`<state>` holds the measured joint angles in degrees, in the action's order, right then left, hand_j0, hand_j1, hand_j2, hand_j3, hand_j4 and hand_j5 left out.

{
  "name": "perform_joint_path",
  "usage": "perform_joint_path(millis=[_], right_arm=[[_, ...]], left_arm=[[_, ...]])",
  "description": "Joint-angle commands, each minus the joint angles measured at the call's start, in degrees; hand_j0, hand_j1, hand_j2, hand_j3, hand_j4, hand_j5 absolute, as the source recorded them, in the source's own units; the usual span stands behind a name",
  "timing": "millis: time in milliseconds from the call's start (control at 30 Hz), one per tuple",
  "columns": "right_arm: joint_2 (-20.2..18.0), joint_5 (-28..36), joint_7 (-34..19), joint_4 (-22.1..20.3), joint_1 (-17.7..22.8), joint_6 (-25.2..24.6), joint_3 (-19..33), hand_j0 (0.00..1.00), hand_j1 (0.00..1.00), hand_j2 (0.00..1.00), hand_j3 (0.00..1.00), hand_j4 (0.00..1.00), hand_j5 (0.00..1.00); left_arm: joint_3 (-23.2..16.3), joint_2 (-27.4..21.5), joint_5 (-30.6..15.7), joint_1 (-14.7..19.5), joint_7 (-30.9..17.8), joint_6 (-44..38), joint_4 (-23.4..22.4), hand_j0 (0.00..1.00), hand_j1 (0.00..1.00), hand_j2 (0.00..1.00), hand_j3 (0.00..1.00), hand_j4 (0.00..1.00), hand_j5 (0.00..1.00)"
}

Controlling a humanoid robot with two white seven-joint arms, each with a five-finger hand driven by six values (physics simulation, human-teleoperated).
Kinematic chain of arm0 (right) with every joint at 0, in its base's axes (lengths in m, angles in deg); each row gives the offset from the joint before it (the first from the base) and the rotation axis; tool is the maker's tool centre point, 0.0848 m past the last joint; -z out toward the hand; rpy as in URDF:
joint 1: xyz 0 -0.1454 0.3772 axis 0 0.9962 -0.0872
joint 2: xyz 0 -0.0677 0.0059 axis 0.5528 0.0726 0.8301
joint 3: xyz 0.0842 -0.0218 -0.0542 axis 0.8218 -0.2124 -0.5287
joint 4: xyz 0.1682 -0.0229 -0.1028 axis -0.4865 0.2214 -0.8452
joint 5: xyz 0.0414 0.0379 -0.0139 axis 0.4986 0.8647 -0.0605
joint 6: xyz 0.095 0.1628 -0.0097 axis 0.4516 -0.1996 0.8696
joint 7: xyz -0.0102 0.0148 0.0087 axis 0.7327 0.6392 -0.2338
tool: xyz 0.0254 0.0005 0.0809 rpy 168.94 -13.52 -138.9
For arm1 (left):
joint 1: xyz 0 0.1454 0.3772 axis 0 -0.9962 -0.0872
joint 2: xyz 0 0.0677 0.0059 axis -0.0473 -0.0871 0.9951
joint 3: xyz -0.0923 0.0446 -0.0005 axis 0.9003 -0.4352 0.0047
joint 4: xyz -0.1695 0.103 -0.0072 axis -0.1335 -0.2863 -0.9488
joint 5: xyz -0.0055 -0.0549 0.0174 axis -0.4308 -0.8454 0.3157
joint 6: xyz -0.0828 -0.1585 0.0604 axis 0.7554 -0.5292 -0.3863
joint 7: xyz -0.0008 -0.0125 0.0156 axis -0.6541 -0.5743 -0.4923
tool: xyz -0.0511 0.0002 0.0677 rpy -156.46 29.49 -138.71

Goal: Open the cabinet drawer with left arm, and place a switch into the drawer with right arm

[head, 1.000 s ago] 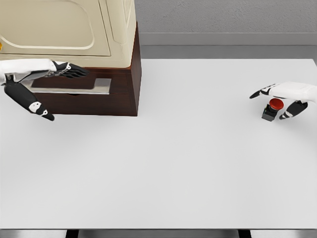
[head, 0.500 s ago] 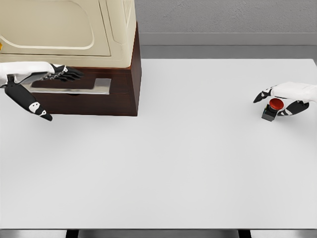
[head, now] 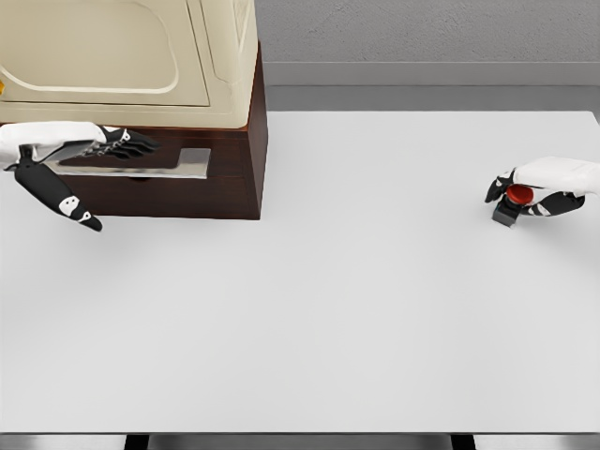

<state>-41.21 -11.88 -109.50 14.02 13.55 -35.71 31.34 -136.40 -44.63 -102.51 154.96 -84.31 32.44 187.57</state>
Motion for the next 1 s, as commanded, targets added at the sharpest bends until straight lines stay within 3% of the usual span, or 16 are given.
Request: perform_joint_path(millis=[0, 500, 567, 667, 967], right_arm=[[-0.1, 0.2, 0.0, 0.0, 0.0, -0.1, 0.0, 0.59, 0.59, 0.59, 0.59, 0.59, 0.59], [-0.1, 0.2, 0.0, -2.8, -1.2, 1.0, 0.3, 0.53, 0.53, 0.53, 0.53, 0.53, 0.53], [-0.1, 0.2, 0.0, -3.0, -2.0, 1.9, 0.3, 0.51, 0.51, 0.51, 0.51, 0.51, 0.51], [-0.4, 0.2, 0.0, -5.3, -2.2, 1.9, 0.3, 0.51, 0.51, 0.51, 0.51, 0.51, 0.51], [-0.4, 0.2, 0.0, -10.2, -2.5, 1.9, 0.2, 0.50, 0.50, 0.50, 0.50, 0.50, 0.50]], left_arm=[[0.1, 0.0, -0.1, 0.0, 0.0, 0.0, -0.8, 1.00, 1.00, 1.00, 1.00, 1.00, 1.00], [0.2, 0.9, 0.3, -0.4, 0.0, 0.1, -1.3, 1.00, 1.00, 1.00, 1.00, 1.00, 1.00], [0.6, 0.9, 0.4, -1.3, 0.0, 0.1, -1.4, 1.00, 1.00, 1.00, 1.00, 1.00, 1.00], [4.3, 1.0, 0.4, -5.0, 0.0, 0.1, -1.4, 1.00, 1.00, 1.00, 1.00, 1.00, 1.00], [4.7, 1.0, 0.0, -5.5, -0.1, 0.1, -1.0, 1.00, 1.00, 1.00, 1.00, 1.00, 1.00]])
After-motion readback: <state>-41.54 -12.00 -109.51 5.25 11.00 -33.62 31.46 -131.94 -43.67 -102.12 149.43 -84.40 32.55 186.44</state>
